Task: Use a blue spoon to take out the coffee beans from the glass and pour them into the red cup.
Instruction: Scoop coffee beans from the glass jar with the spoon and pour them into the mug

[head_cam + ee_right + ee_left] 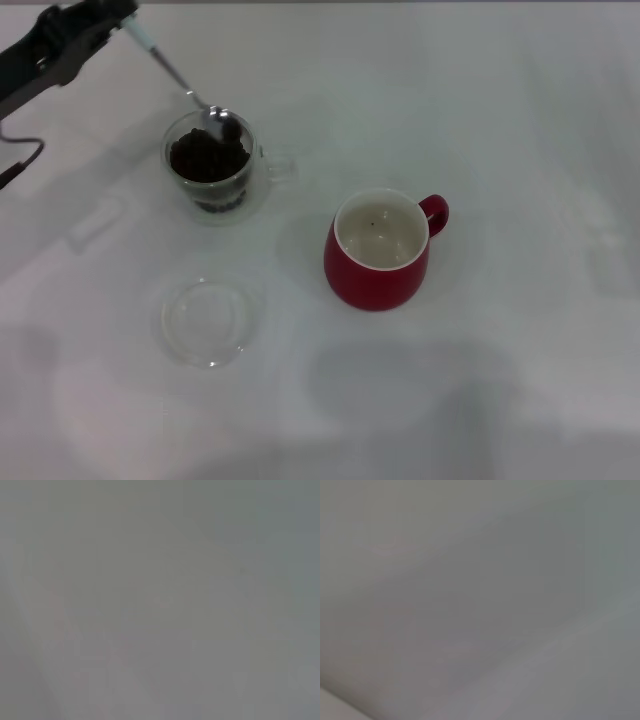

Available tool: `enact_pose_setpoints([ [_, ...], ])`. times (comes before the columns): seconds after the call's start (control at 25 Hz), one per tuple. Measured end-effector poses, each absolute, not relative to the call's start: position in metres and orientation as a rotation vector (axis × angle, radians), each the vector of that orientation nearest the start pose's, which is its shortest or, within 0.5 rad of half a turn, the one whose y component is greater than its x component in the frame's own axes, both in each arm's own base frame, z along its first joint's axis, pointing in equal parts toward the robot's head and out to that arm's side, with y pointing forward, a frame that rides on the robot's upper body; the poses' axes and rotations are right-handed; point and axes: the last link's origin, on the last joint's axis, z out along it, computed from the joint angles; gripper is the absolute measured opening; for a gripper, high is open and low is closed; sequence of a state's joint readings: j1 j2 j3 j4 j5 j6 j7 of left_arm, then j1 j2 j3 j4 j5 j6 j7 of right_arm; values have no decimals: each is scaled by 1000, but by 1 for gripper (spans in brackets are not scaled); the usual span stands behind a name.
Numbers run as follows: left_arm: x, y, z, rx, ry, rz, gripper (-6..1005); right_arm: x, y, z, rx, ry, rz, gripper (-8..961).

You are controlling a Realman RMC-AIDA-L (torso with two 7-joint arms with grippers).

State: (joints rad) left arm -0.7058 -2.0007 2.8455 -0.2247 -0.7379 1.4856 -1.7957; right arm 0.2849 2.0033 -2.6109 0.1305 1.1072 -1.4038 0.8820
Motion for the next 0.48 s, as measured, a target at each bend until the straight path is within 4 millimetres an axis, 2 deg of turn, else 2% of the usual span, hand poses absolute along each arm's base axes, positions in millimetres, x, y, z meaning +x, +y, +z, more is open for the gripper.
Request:
enact_pose_setpoints([
  [0.2,-234,378,-2,-2181,-1561,-1373,133,411,251,65,-1398,912,969,871],
  [0.48,-188,391,-29,-2471,-1481,-1181,132,413,247,65,-1396,918,962,871],
])
